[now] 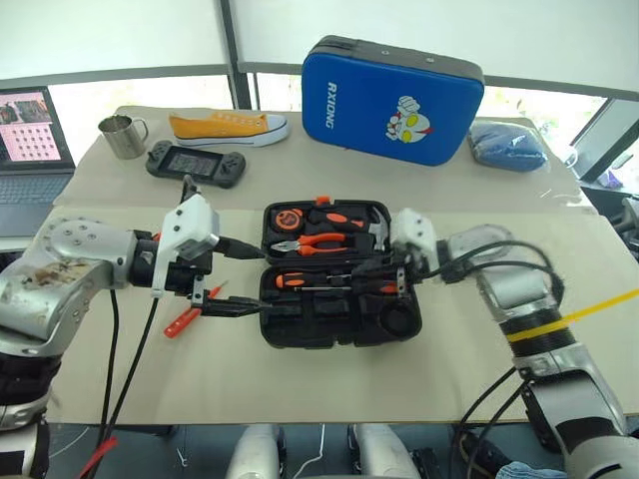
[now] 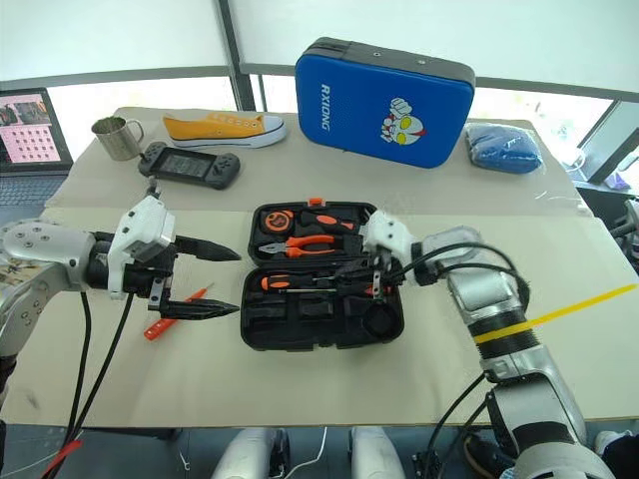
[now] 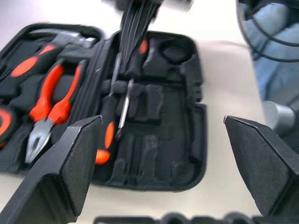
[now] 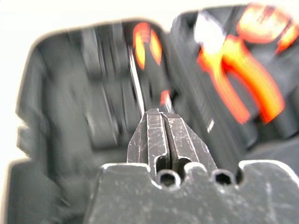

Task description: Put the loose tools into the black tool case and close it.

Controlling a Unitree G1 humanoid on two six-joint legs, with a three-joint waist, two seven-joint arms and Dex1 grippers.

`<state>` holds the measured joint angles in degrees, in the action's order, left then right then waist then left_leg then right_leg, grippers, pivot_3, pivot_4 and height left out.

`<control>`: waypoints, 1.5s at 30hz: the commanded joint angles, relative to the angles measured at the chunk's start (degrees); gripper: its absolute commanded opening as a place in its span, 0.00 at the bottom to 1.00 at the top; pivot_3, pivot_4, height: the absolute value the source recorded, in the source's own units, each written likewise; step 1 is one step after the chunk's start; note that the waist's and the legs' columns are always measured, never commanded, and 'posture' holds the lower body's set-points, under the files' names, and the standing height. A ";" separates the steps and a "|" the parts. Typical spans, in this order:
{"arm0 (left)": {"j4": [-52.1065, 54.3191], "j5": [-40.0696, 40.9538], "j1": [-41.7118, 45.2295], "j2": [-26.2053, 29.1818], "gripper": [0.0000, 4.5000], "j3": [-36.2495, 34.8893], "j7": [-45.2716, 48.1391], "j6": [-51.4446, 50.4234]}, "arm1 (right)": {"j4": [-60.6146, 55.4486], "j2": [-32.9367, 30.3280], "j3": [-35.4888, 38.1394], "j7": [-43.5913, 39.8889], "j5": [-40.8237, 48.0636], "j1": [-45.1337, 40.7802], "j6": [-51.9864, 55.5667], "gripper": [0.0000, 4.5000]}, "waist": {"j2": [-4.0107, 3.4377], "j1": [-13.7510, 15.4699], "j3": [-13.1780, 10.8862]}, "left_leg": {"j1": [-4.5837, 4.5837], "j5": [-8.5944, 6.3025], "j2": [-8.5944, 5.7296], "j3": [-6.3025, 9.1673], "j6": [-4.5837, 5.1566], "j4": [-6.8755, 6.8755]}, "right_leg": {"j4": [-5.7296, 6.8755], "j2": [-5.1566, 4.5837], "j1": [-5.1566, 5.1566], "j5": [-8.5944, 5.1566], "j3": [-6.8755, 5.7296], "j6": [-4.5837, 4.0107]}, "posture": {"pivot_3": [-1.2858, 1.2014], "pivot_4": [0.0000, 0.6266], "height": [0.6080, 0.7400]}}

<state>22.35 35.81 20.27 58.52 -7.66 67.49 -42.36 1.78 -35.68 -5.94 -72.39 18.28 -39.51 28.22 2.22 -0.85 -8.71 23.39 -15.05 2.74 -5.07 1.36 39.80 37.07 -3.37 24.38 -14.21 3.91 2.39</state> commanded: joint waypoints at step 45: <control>-23.85 -24.79 15.41 4.24 0.53 32.11 -0.61 -15.18 | -41.12 -13.70 15.57 16.71 37.51 17.05 16.68 1.00 | 0.01 1.56 0.09 | -0.14 -0.05 -0.03 -0.26 -0.10 0.02 | 0.01 0.00 -0.18 -0.12 -0.16 -0.17 | 0.52 0.24 1.00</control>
<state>-0.45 10.78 36.40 64.52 23.32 66.14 -56.49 -38.11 -48.75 7.98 -56.30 54.78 -21.84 45.68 2.23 0.71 -8.63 23.25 -15.10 2.71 -5.32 1.26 39.82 37.09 -3.37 24.19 -14.32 3.75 2.22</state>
